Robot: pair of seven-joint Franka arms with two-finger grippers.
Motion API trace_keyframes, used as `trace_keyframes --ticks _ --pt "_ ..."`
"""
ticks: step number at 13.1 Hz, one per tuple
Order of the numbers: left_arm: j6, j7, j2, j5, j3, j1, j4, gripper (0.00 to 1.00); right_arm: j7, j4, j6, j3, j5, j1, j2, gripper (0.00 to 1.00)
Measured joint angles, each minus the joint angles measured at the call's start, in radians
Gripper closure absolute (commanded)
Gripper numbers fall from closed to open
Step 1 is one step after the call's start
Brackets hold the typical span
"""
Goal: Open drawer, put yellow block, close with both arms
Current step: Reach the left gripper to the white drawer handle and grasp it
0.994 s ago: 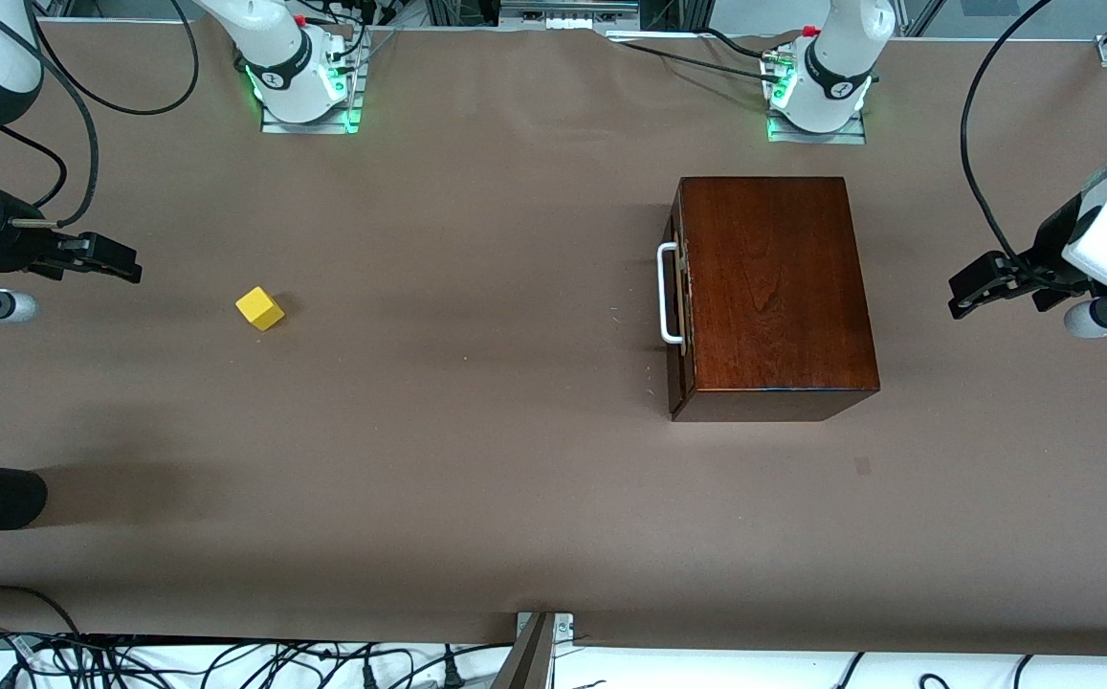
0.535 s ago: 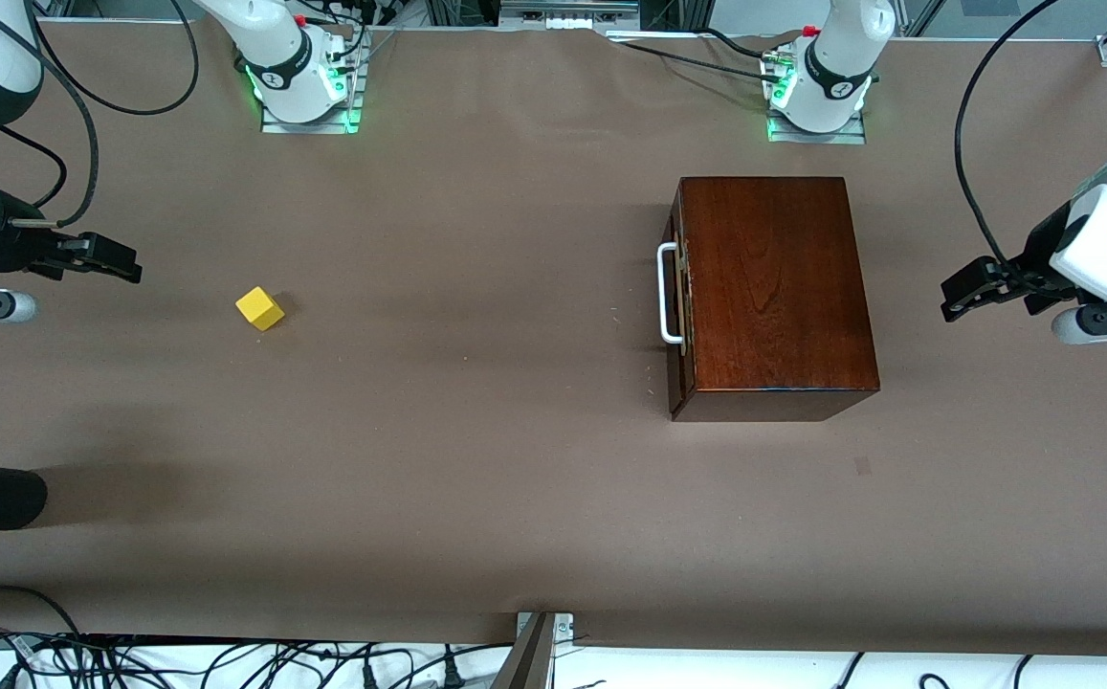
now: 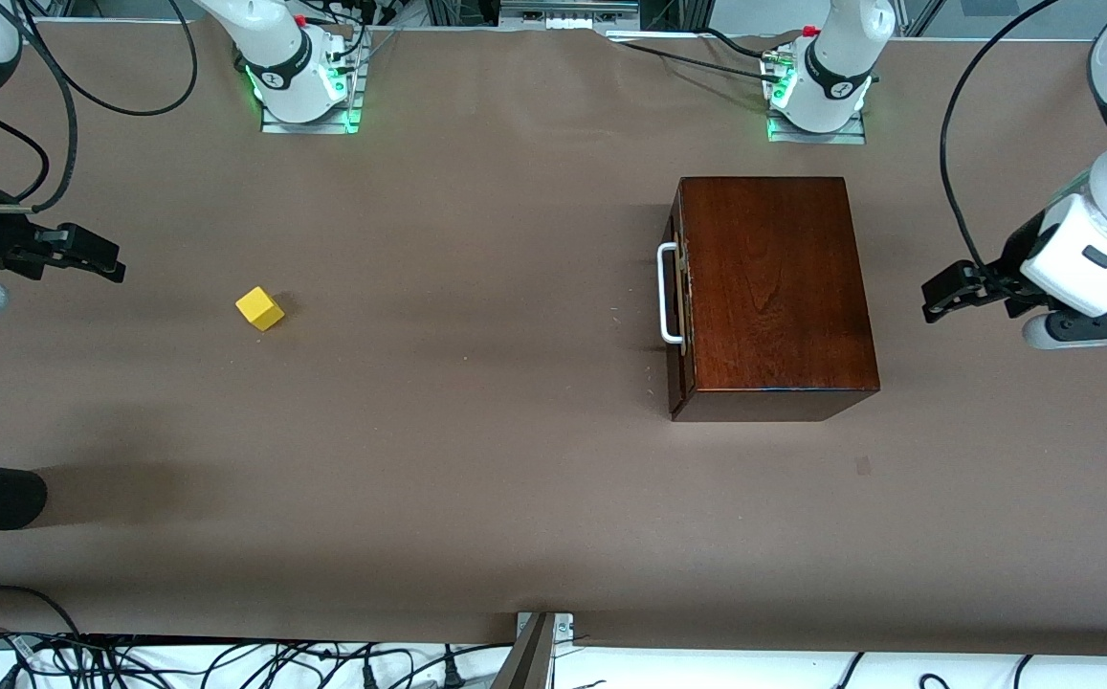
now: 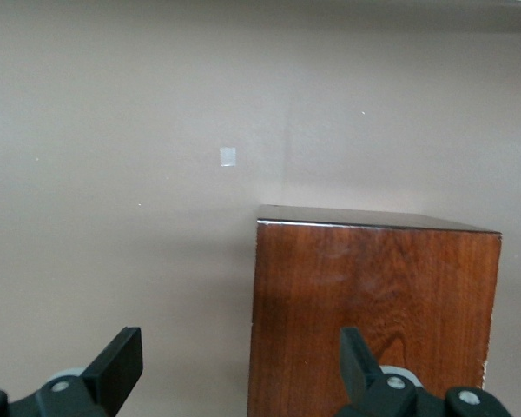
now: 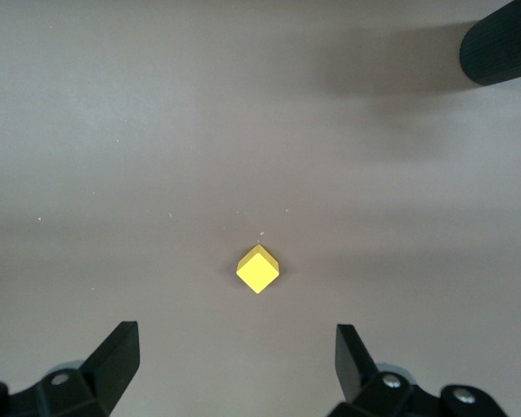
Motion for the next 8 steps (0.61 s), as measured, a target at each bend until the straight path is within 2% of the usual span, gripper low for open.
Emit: trace_keyframes --ticks 3,8 --pt "-0.023 -0.048 0.0 -0.002 -0.01 -0.067 0.0 0.0 0.0 0.001 0.0 0.001 0.0 0.006 0.0 0.0" --pt "-0.034 -0.282 0.059 -0.003 -0.014 -0.274 -0.003 0.0 0.0 0.001 0.0 0.001 0.0 0.007 0.0 0.0"
